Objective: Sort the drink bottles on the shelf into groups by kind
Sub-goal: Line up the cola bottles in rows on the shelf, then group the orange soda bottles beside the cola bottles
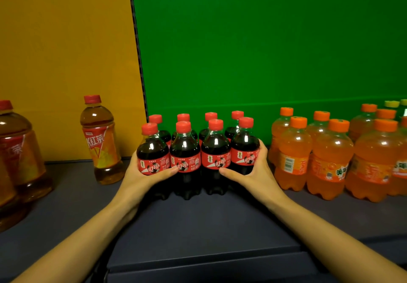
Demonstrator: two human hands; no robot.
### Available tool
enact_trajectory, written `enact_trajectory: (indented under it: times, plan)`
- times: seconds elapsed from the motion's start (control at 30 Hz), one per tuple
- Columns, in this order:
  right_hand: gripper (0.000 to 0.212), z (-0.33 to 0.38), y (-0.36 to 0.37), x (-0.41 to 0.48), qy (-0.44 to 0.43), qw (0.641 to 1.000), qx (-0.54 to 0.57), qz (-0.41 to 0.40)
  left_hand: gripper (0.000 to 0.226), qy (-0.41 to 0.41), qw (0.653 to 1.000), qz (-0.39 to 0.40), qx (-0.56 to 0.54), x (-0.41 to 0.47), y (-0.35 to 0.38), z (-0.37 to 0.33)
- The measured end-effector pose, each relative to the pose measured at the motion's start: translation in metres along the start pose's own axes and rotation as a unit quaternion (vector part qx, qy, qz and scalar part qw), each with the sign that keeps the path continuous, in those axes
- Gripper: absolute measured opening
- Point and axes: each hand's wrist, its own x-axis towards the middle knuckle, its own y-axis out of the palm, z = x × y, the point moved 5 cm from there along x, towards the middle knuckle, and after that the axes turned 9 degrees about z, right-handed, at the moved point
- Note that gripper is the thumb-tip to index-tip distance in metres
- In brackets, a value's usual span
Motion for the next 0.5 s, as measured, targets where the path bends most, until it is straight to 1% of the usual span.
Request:
enact_trajectory:
  times: [0.07, 0.13, 0.17, 0.2, 0.23, 0.3, 0.33, 0.4, 0.47, 0.5]
  plan:
    - [0.102, 0.002, -0.002, -0.001, 0.004, 1.000, -0.010, 0.005, 0.094, -0.003, 1.000, 0.000, 0.001, -0.001, -0.003, -0.001]
    - [0.099, 0.007, -0.006, -0.003, 0.012, 0.999, -0.028, 0.014, 0.108, -0.015, 0.998, -0.045, 0.037, -0.003, -0.007, -0.005]
    - [0.098, 0.011, -0.009, -0.006, 0.014, 0.999, -0.042, 0.019, 0.109, -0.004, 0.994, -0.081, 0.078, -0.007, -0.009, -0.011]
    - [0.097, 0.014, -0.014, -0.008, 0.017, 0.998, -0.061, 0.024, 0.104, 0.029, 0.984, -0.118, 0.128, -0.012, -0.010, -0.021]
    - [0.095, 0.019, -0.020, -0.011, 0.015, 0.996, -0.082, 0.028, 0.093, 0.091, 0.969, -0.147, 0.177, -0.018, -0.008, -0.034]
    - [0.083, 0.033, -0.035, -0.015, -0.007, 0.991, -0.133, 0.027, 0.068, 0.235, 0.931, -0.163, 0.227, -0.029, 0.005, -0.061]
    - [0.075, 0.043, -0.044, -0.017, -0.031, 0.988, -0.149, 0.024, 0.057, 0.285, 0.919, -0.149, 0.226, -0.033, 0.014, -0.072]
    - [0.055, 0.065, -0.065, -0.017, -0.080, 0.984, -0.158, 0.023, 0.041, 0.340, 0.909, -0.100, 0.219, -0.035, 0.040, -0.087]
    - [0.036, 0.085, -0.090, -0.011, -0.119, 0.974, -0.192, 0.011, 0.029, 0.343, 0.908, -0.032, 0.237, -0.034, 0.077, -0.095]
    - [0.030, 0.095, -0.104, -0.006, -0.132, 0.967, -0.220, 0.005, 0.027, 0.326, 0.911, 0.014, 0.251, -0.032, 0.098, -0.094]
